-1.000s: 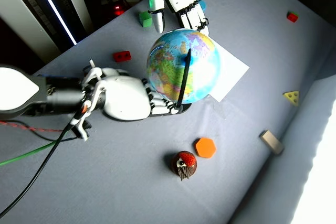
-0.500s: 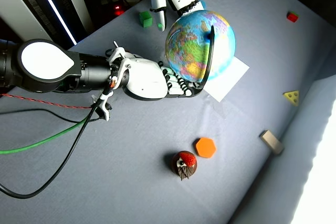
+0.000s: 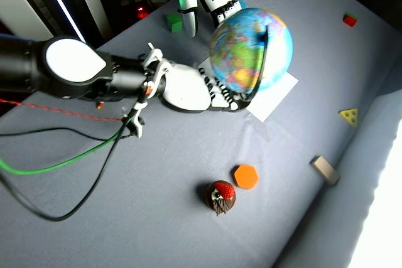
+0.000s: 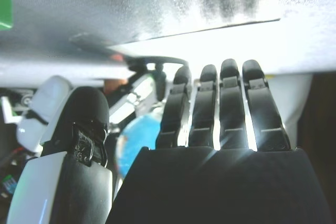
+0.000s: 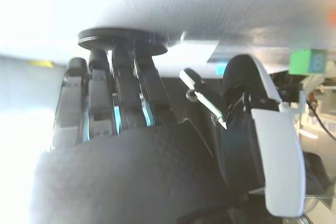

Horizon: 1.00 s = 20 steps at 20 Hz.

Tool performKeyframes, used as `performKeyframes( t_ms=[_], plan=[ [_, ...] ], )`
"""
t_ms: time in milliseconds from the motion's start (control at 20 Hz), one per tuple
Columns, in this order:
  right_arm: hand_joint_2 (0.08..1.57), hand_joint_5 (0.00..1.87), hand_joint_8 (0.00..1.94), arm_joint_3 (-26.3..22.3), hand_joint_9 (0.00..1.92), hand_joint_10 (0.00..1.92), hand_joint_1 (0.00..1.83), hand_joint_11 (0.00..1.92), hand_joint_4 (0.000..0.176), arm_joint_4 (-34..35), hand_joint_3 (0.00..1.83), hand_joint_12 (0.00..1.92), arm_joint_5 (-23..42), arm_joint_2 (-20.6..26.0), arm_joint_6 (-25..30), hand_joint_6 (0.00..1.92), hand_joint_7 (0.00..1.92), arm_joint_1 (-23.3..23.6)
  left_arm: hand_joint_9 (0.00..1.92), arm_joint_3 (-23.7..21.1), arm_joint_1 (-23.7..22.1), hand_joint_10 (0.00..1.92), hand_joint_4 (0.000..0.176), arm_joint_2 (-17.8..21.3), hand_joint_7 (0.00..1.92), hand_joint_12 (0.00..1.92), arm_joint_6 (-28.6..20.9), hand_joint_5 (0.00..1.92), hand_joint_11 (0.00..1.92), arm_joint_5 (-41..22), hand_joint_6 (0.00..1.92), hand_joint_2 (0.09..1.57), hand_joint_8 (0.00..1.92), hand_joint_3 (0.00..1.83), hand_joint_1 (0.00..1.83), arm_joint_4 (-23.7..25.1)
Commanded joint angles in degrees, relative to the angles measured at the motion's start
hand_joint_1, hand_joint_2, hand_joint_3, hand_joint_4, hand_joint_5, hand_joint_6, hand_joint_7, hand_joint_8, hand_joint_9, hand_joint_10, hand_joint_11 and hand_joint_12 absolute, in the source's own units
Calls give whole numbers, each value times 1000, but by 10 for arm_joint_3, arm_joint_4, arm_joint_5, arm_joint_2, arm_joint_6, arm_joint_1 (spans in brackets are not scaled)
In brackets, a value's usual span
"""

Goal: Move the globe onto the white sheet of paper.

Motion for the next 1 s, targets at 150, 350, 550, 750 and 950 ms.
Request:
performKeyframes(
  t_ms=[150, 350, 550, 750, 950],
  plan=[
    [1181, 137, 1, 2, 111, 11, 0, 0, 0, 3, 0, 0, 3, -22, 19, 6, 127, 16, 58, -2, -5, 2, 44, 4, 34, 97, 2, 60, 0, -45, 3, 1259, 0, 0, 0, 24],
    [1181, 139, 1, 2, 115, 12, 0, 0, 0, 3, 0, 0, -9, -37, 8, 6, 127, 19, 59, -4, -4, 2, 44, 4, 34, 99, 4, 51, 0, -45, 1, 1259, 0, 0, 0, 24],
    [1181, 139, 0, 2, 114, 11, 0, 0, 0, 3, 0, 0, -11, -45, 9, 5, 125, 19, 46, -5, -5, 1, 44, 3, 30, 70, 2, 45, 0, -45, 1, 1259, 1, 0, 0, 23],
    [1181, 145, 0, 3, 105, 6, 0, 0, 0, 3, 0, 0, -8, -46, 13, 7, 116, 19, 35, -9, -7, 1, 44, 4, 24, 39, 2, 36, 0, -45, 1, 1259, 0, 0, 0, 20],
    [1181, 120, 0, 1, 102, 4, 0, 0, 0, 3, 0, 0, 5, -25, 14, 0, 106, 19, 36, -13, -7, 0, 44, 5, 25, 19, 2, 36, 0, -45, 0, 1257, 0, 0, 0, 15]
  ],
)
